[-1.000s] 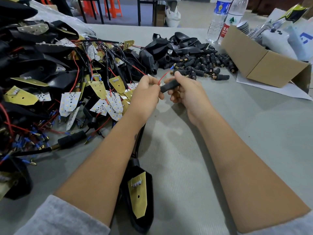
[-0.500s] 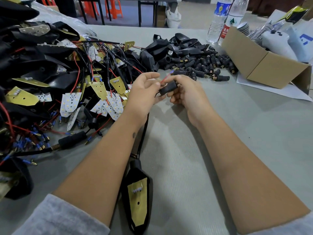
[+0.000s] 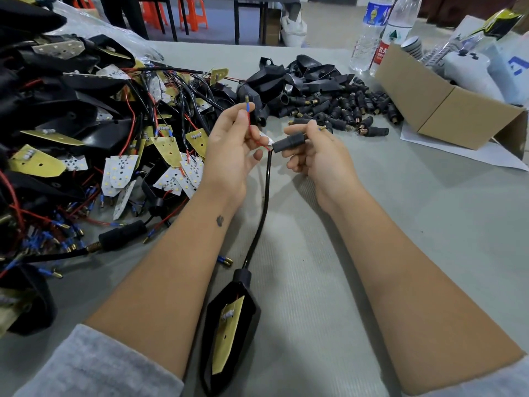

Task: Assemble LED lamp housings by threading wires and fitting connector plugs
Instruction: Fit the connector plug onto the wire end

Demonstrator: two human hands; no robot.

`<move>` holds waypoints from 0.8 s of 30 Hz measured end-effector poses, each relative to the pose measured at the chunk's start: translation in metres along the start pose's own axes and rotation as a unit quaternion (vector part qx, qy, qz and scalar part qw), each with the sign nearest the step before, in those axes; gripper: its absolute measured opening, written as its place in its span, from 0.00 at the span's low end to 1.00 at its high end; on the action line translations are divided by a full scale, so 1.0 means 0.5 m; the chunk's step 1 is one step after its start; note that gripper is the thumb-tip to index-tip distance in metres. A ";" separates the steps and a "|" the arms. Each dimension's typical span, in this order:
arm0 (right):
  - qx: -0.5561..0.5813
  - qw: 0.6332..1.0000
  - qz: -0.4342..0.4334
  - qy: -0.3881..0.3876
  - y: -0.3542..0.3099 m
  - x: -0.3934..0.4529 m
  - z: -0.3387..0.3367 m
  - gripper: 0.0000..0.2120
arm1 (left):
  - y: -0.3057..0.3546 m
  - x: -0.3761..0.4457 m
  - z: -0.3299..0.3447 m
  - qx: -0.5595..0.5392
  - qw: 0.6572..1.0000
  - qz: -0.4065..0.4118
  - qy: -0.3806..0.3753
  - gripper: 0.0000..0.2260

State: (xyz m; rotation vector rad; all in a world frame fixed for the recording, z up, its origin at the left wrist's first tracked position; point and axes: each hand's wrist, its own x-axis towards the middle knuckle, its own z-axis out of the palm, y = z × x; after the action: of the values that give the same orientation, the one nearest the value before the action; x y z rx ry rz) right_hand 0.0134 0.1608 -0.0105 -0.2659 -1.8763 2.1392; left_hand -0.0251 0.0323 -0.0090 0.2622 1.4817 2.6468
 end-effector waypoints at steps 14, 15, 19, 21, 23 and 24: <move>0.113 0.993 0.004 0.028 0.005 0.014 -0.016 0.19 | -0.016 -0.006 0.000 0.205 0.975 -0.018 -0.082 0.04; 0.115 0.993 0.002 0.031 0.005 0.014 -0.016 0.19 | -0.019 -0.008 0.001 0.229 0.969 -0.009 -0.091 0.06; 0.116 0.992 0.001 0.054 0.008 0.016 -0.017 0.19 | -0.025 -0.010 0.002 0.293 0.949 0.015 -0.114 0.06; 0.113 0.992 -0.002 0.061 0.009 0.018 -0.016 0.19 | -0.023 -0.006 -0.001 0.304 0.946 0.013 -0.113 0.06; 0.113 0.991 -0.007 0.065 0.010 0.018 -0.017 0.19 | -0.021 -0.004 -0.003 0.310 0.943 0.011 -0.121 0.06; 0.114 0.991 -0.009 0.067 0.010 0.018 -0.017 0.19 | -0.020 -0.004 -0.003 0.314 0.941 0.009 -0.127 0.06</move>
State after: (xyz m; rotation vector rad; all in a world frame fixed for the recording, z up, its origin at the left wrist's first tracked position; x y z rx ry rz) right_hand 0.0070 0.1712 -0.0162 -0.3323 -1.5383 2.2377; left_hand -0.0234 0.0360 -0.0185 0.6342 2.1724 1.9643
